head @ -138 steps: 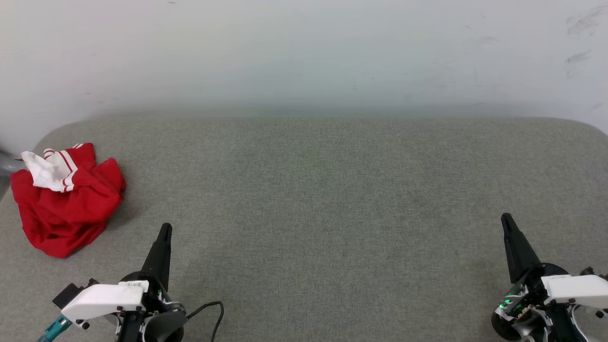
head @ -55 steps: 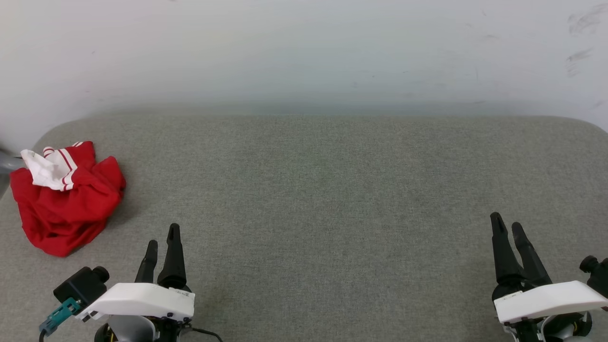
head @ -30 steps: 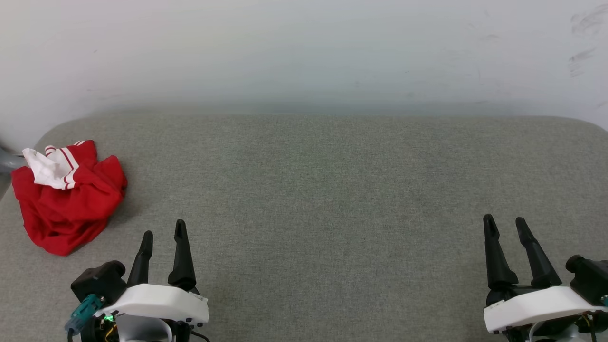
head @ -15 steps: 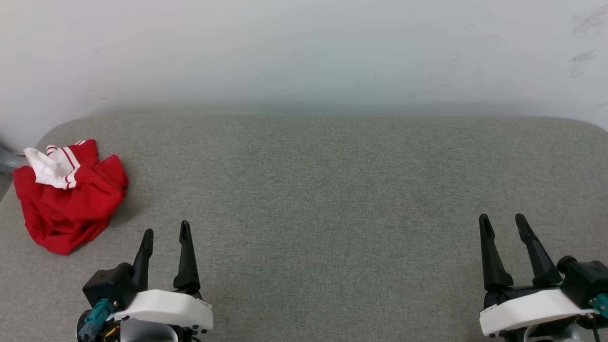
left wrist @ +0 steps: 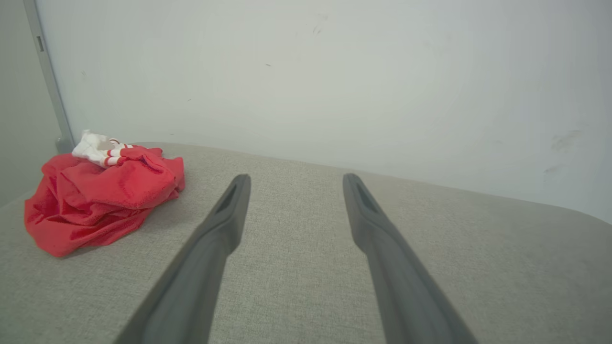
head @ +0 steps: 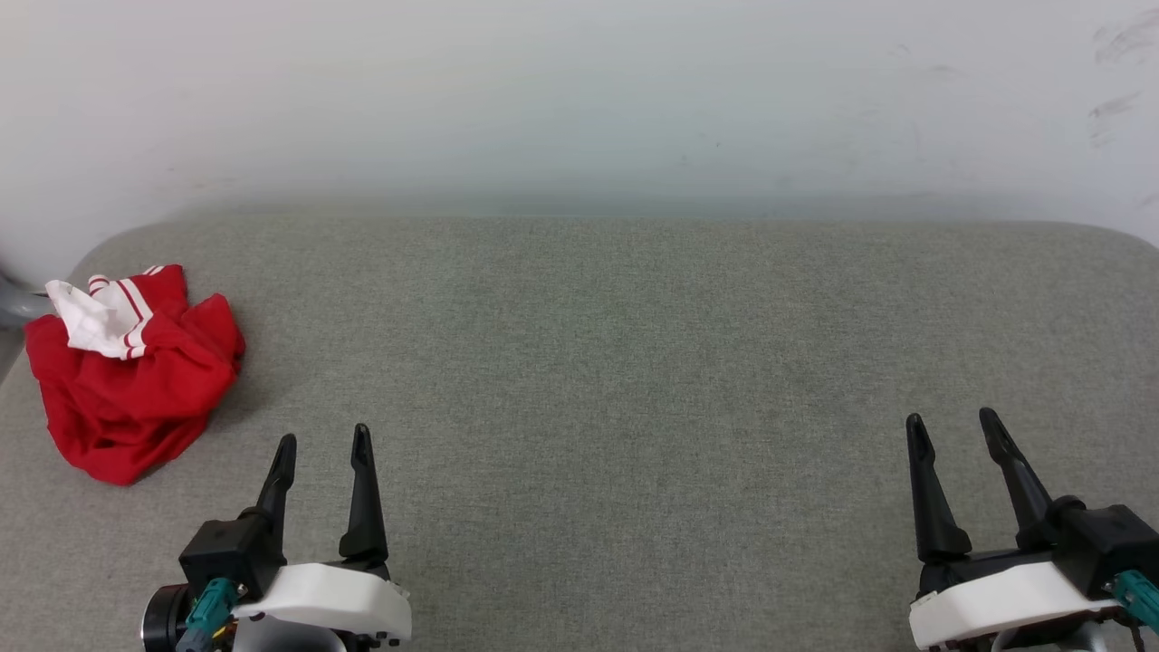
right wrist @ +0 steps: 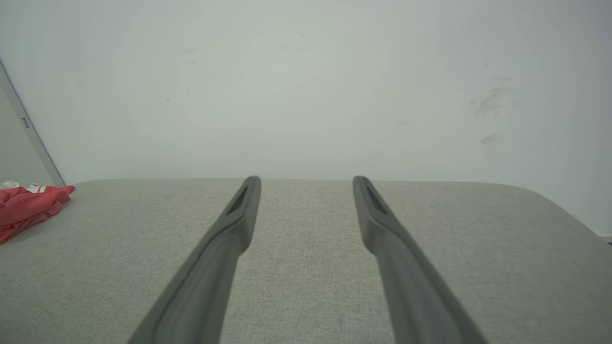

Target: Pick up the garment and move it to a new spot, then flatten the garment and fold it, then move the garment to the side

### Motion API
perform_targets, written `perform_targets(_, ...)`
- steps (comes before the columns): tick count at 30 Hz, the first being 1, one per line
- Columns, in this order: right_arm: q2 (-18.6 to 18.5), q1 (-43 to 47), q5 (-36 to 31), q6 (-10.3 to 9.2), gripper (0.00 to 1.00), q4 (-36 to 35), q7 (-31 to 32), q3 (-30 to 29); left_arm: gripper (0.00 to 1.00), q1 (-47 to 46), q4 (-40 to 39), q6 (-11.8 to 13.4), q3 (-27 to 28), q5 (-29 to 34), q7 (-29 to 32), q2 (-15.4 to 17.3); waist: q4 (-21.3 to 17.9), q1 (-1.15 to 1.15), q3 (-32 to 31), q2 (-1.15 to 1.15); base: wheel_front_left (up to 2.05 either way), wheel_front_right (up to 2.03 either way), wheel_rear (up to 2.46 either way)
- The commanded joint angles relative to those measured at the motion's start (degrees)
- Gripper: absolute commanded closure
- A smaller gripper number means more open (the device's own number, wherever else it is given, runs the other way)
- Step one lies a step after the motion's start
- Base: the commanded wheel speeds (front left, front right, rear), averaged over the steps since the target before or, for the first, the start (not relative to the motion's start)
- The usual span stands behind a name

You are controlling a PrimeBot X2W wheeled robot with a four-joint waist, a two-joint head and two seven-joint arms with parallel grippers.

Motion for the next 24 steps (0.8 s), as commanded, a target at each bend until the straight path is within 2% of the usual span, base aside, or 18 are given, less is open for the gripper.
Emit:
perform_targets(1,0.01,0.16,-1.04,-0.01,0.0,-0.61,-0.59,0.11,0.0,0.46,-0.4,-0.29,0.05,1.25,-0.48,0.07,-0.01,0.0,0.02,0.0,0.0,0.0,0.0)
perform_targets(24,0.04,1.24,-6.0,-0.03,0.0,-0.25,-3.01,0.75,0.0,1.53,0.86,-1.84,0.87,9.62,-2.91,-0.6,0.14,0.0,-0.39,0.0,0.0,0.0,0.0)
